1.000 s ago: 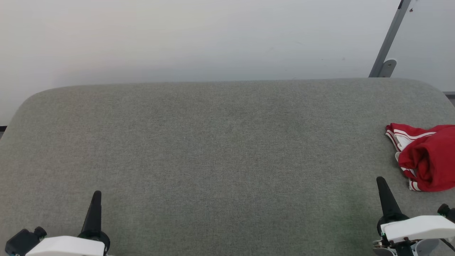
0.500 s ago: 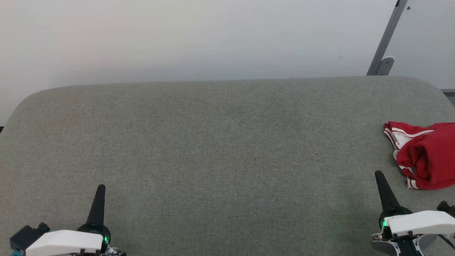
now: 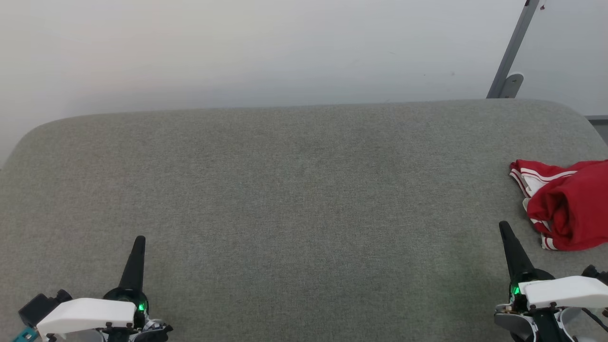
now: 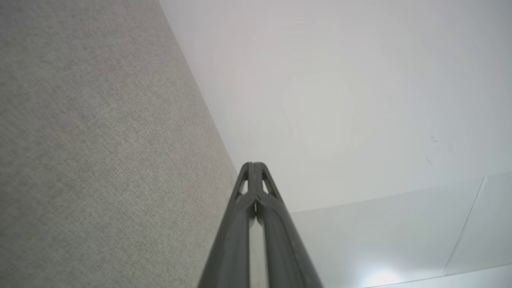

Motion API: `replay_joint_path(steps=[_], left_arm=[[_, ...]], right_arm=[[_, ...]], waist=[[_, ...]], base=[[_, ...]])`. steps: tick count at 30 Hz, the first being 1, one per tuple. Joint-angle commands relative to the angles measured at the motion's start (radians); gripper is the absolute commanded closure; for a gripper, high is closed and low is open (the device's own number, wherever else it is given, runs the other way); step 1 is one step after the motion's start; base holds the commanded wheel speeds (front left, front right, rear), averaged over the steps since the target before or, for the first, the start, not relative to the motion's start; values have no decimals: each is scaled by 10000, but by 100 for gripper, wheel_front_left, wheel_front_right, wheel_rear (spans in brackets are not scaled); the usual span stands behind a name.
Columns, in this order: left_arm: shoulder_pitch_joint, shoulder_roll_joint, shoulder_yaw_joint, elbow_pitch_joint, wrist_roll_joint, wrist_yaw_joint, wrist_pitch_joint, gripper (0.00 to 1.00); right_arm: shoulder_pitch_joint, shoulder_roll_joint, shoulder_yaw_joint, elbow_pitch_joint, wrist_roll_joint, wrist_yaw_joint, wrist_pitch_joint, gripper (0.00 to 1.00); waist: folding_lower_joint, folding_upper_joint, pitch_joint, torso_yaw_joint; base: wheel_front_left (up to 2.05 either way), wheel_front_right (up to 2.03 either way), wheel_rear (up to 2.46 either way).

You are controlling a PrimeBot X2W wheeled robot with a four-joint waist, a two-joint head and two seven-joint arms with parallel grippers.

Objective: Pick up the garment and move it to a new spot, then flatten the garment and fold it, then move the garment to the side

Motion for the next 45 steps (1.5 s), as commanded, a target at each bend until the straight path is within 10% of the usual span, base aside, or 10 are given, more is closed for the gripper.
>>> replay_joint_path(steps=[1,45], left_arm=[[-191,17,69,-15,-219,-38,91,100],[-811,-512,313,230,-2346,-55,864,100]], right_arm=[[-197,24,-20,-13,220,-2,61,100],[-540,167,-18,80,2803,-3,544,100]], waist=[[-1,-1,5,-8],[-1,-1,138,-242]], base=[[0,0,0],[0,0,0]])
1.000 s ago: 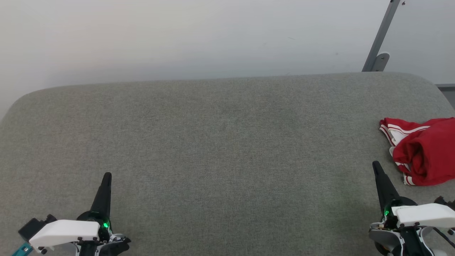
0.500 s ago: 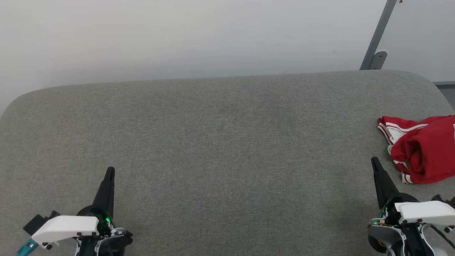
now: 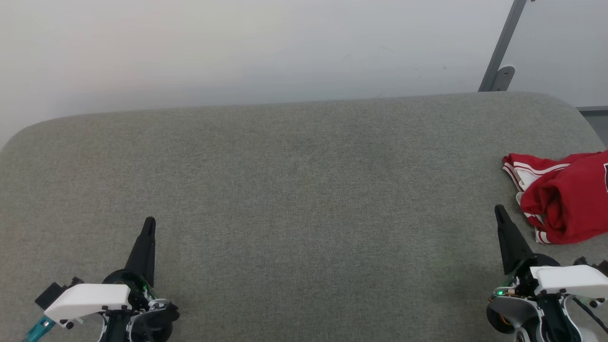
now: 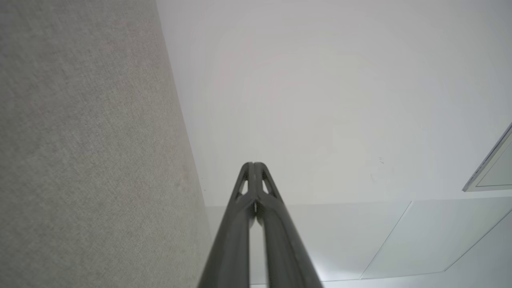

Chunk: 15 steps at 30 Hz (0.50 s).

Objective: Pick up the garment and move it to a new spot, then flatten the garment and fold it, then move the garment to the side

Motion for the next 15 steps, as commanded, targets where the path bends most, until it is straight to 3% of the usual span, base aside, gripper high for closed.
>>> replay_joint_path(steps=[1,15], left_arm=[[-121,-12,28,2,-33,-53,14,100],[-122,-17,36,1,-23,-53,23,100]], right_arm=[[-48,19,-9,30,36,-3,21,100],[-47,19,-7,30,37,-3,20,100]], waist=[[0,0,0,0],[0,0,0,0]], base=[[0,0,0],[0,0,0]])
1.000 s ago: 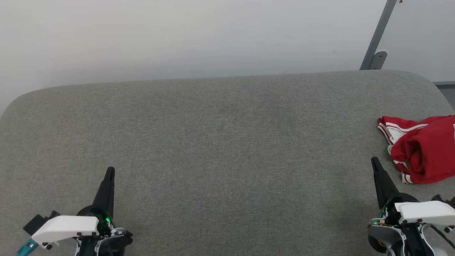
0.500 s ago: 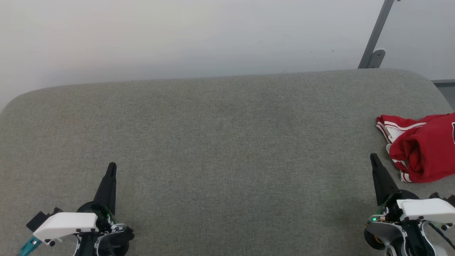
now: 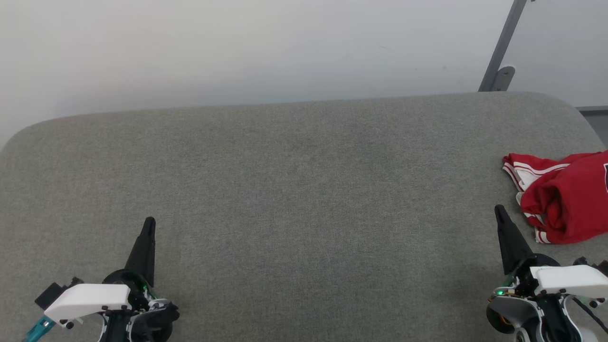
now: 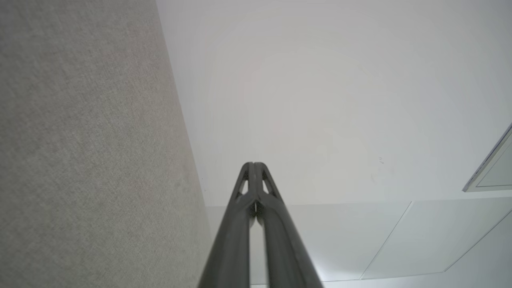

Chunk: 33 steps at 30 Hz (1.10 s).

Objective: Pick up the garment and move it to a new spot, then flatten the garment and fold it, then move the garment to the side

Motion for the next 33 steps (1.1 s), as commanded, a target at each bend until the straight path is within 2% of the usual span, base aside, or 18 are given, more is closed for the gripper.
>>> replay_joint_path(steps=[1,33], left_arm=[[-122,-16,31,1,-22,-53,22,100],[-123,-17,40,-1,-7,-53,33,100]], right_arm=[[-46,18,-7,30,38,-3,19,100],[-45,18,-6,30,39,-3,17,100]], waist=[[0,0,0,0],[0,0,0,0]], base=[[0,0,0],[0,0,0]])
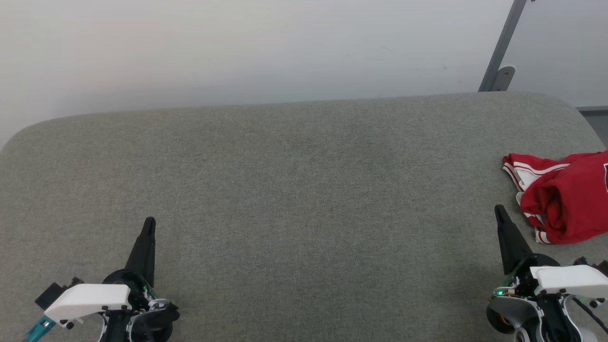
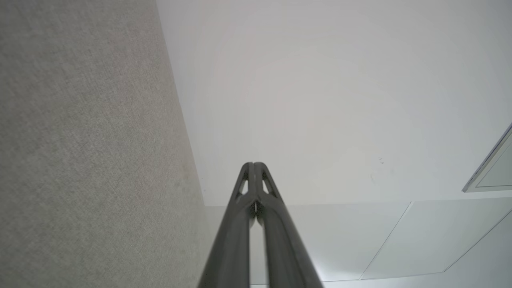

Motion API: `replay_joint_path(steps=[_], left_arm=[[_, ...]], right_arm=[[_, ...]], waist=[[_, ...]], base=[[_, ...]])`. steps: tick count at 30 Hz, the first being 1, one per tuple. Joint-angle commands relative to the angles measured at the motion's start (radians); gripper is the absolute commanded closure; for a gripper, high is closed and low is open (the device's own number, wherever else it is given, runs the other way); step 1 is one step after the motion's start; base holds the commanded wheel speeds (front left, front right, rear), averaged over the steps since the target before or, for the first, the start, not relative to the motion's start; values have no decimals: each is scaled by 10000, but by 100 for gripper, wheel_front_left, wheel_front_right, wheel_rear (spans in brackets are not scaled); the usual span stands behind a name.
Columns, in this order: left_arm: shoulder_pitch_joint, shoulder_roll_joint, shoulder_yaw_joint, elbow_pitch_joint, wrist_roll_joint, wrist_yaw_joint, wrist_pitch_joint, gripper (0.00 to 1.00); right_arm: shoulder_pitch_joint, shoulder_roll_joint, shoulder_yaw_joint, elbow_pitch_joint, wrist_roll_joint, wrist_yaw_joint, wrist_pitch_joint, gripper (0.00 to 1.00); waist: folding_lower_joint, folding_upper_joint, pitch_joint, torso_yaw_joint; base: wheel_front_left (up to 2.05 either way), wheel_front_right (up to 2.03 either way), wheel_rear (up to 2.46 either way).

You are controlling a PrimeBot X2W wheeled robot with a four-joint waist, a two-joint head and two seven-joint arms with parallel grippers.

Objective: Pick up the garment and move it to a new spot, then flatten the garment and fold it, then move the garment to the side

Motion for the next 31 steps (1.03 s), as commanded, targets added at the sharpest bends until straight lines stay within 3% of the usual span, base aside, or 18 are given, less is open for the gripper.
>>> replay_joint_path(steps=[1,31], left_arm=[[-123,-2,29,-1,-6,-53,28,100],[-124,-3,35,-2,1,-53,35,100]], right_arm=[[-45,18,-8,30,39,-3,17,100],[-45,16,-6,30,41,-3,16,100]], waist=[[0,-1,0,0],[0,-1,0,0]], base=[[0,0,0],[0,0,0]])
